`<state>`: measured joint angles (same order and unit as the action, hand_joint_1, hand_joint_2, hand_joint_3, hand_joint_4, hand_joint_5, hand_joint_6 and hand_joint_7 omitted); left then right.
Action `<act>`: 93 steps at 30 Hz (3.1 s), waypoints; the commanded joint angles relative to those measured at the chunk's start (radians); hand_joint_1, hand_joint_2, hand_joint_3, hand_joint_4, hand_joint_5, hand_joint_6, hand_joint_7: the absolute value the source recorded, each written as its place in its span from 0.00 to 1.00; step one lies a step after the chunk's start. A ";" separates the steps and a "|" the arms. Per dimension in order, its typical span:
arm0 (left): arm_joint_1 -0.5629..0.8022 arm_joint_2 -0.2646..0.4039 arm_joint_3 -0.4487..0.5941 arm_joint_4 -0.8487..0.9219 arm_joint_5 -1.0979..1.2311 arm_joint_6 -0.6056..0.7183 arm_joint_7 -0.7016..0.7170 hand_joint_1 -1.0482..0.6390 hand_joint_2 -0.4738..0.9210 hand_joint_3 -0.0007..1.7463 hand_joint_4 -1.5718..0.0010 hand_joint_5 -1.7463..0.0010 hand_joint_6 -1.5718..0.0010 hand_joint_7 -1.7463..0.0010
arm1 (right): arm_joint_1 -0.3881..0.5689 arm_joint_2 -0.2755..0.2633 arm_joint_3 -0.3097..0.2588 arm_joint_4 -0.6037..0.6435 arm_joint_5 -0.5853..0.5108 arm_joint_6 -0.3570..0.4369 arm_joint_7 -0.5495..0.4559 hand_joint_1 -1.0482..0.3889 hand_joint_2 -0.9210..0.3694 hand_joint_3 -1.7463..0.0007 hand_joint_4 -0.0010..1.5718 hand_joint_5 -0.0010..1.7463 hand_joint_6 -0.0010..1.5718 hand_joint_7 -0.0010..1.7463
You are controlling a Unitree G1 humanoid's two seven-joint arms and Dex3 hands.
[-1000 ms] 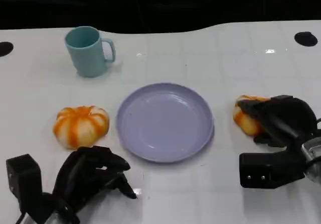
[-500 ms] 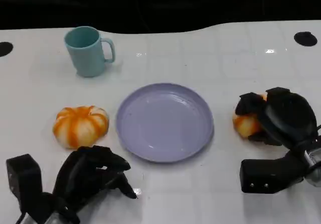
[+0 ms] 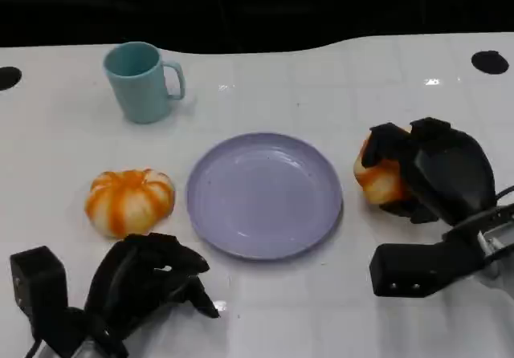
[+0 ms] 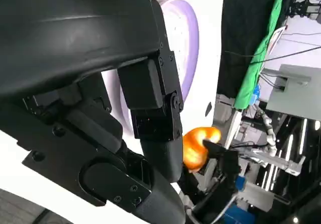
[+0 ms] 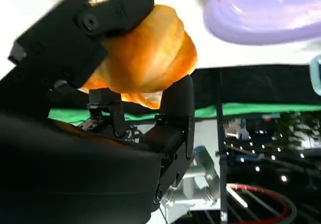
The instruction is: Grasp the bread from the table and place it into the plate.
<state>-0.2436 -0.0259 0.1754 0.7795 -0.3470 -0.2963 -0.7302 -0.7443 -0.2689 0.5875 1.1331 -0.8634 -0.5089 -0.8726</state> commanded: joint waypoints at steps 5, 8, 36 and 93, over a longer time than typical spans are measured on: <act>0.015 0.008 0.000 -0.009 0.006 -0.001 0.015 0.00 0.85 0.00 0.00 0.66 0.00 0.88 | -0.025 -0.004 -0.044 -0.156 0.063 -0.111 0.066 0.65 0.51 0.21 0.62 1.00 0.50 0.95; 0.017 0.007 -0.003 -0.013 0.007 -0.004 0.015 0.00 0.85 0.00 0.00 0.66 0.00 0.88 | -0.031 0.004 -0.052 -0.205 0.084 -0.136 0.132 0.64 0.51 0.20 0.62 1.00 0.50 0.95; 0.031 0.015 0.001 -0.016 -0.009 0.003 -0.010 0.00 0.85 0.00 0.00 0.66 0.00 0.89 | -0.124 0.192 -0.054 -0.039 0.114 -0.093 0.340 0.65 0.44 0.33 0.58 1.00 0.53 0.83; 0.046 0.002 -0.002 -0.024 -0.002 -0.010 0.012 0.00 0.85 0.00 0.00 0.65 0.00 0.88 | 0.259 -0.020 -0.196 -0.534 0.195 -0.232 0.473 0.62 0.31 0.59 0.38 0.82 0.39 0.54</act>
<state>-0.2042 -0.0347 0.1688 0.7672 -0.3492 -0.3117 -0.7300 -0.5295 -0.2599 0.4200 0.6506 -0.6810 -0.7234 -0.3779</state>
